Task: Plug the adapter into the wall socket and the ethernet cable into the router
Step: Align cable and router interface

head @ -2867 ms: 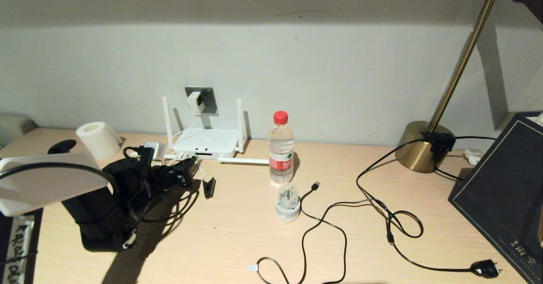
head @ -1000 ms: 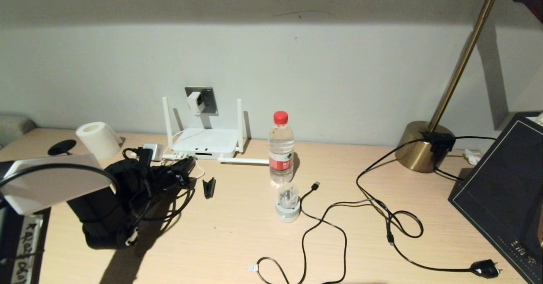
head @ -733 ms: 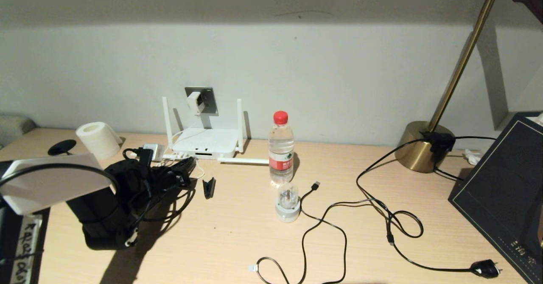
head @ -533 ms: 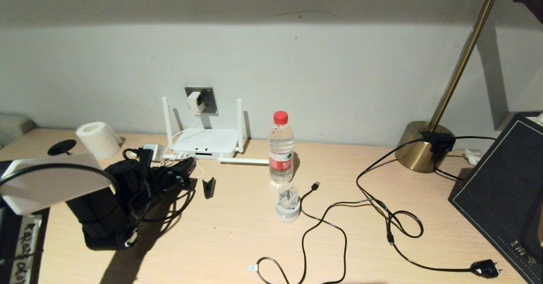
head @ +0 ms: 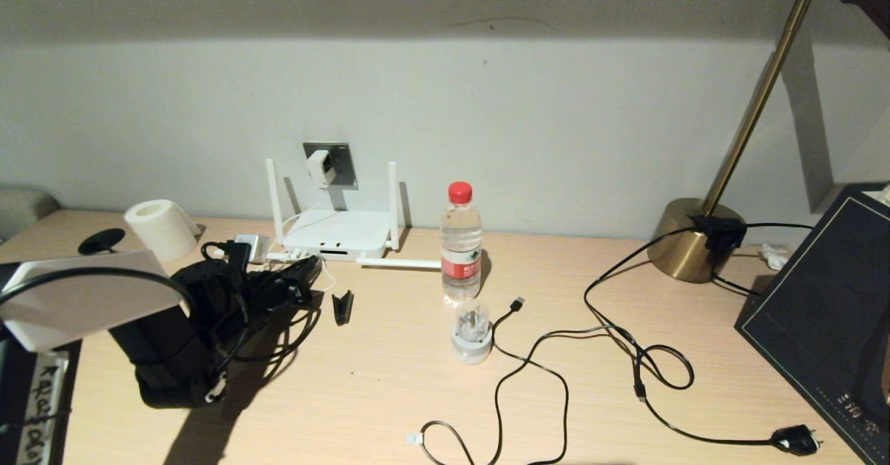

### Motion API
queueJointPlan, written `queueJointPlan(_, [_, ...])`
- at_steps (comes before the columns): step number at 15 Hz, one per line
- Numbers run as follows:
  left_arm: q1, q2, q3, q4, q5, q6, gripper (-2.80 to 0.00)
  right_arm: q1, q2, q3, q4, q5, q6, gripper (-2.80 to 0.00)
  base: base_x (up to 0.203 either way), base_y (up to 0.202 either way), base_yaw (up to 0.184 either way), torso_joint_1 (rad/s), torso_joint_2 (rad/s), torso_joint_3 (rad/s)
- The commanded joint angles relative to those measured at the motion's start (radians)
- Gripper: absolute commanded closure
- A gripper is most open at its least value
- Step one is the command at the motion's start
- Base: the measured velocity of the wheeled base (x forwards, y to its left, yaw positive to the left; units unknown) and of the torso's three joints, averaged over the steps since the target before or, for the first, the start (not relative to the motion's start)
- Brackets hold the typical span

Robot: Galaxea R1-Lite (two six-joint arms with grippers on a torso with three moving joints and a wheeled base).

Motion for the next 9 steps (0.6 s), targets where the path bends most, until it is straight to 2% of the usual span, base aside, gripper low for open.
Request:
queueJointPlan(1, [-0.002,-0.001,-0.010,-0.009,-0.001,-0.001,0.00,0.000,0.002,0.036,0.000,0.000,0.000,0.00,0.000,0.000,0.000,0.000,0.00,0.000])
queueJointPlan(9, [-0.029,-0.004,-0.015,-0.009,0.002,-0.005,0.00,0.000,0.002,0.036,0.000,0.000,0.000,0.00,0.000,0.000,0.000,0.000,0.00,0.000])
